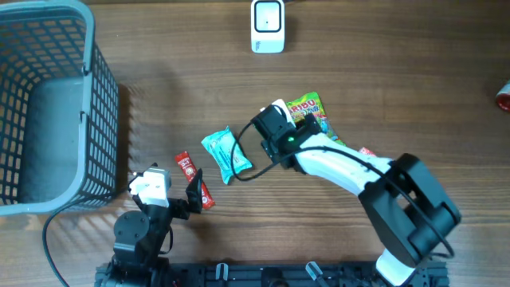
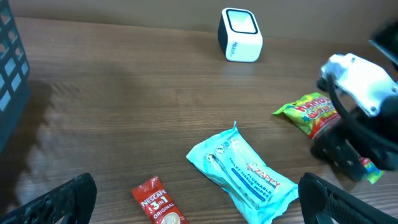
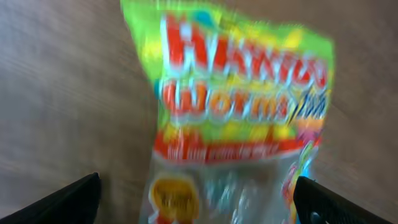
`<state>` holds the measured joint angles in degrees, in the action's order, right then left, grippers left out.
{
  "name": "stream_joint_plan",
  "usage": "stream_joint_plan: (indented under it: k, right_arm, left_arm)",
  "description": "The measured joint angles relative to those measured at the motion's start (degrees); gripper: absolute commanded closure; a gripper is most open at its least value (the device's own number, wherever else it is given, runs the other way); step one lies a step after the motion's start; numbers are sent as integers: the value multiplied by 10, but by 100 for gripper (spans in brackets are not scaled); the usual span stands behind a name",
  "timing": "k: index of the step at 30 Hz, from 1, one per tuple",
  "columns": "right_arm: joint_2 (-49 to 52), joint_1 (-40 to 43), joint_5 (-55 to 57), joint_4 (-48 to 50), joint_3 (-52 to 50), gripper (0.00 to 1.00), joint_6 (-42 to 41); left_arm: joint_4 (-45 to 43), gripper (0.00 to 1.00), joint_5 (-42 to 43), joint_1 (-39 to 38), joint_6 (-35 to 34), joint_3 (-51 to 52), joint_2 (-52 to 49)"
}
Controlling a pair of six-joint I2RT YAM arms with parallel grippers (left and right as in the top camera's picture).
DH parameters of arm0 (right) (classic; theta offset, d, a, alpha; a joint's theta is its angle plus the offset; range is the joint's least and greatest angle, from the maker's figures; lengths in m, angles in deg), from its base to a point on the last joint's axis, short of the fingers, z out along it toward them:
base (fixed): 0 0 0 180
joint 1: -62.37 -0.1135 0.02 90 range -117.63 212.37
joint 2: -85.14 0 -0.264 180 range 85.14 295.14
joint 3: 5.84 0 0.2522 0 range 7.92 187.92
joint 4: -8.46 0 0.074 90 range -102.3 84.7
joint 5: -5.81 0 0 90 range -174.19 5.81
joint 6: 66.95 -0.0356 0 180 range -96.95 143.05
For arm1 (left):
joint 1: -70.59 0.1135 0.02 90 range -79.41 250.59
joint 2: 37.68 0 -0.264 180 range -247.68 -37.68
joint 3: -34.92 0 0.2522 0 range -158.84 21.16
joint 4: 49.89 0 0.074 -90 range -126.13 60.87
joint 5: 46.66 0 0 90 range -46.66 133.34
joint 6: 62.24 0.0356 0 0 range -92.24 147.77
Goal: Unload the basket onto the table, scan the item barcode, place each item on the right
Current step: 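Reach the right gripper to the HARIBO bag and grasp it, then lift the HARIBO bag and hold it over the white scanner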
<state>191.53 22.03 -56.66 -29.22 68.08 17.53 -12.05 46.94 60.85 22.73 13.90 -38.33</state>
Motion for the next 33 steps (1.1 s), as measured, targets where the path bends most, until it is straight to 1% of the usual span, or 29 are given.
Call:
stream_joint_plan:
  k: [4,6,7,8,9,10,12,14,16,17,18,19,20,23,26,33]
  right_arm:
    - [19,4,16,-4,9,40,-22]
    - [22,15,12,-9,10,61,-37]
    - [23,22,9,-17,11,75,-45]
    - [24,31,5,-33,11,82,-52]
    - [24,40,3,-42,11,94,-60]
    - [24,49,-1,-51,12,96,-67]
    - [23,66,-24,-76,24,96,-76]
    - [21,83,-97,-120,53,96,-75]
    - [21,105,-223,-179,101,96,-63]
    - [11,118,-372,-208,174,96,-42]
    - [7,125,-433,-236,199,95,-31]
    - [2,134,-482,-252,214,96,-25]
    - [-7,156,-576,-279,234,96,-19]
    - [-30,215,-728,-290,242,96,-26]
    - [-35,261,-841,-293,236,96,-71]
    - [-35,262,-968,-307,219,96,-242]
  left_arm:
    - [0,0,0,0,0,0,0]
    - [0,0,0,0,0,0,0]
    - [0,0,0,0,0,0,0]
    - [0,0,0,0,0,0,0]
    - [0,0,0,0,0,0,0]
    - [0,0,0,0,0,0,0]
    - [0,0,0,0,0,0,0]
    - [0,0,0,0,0,0,0]
    - [0,0,0,0,0,0,0]
    - [0,0,0,0,0,0,0]
    - [0,0,0,0,0,0,0]
    - [0,0,0,0,0,0,0]
    - [0,0,0,0,0,0,-1]
    - [0,0,0,0,0,0,-1]
    - [0,0,0,0,0,0,-1]
    - [0,0,0,0,0,0,-1]
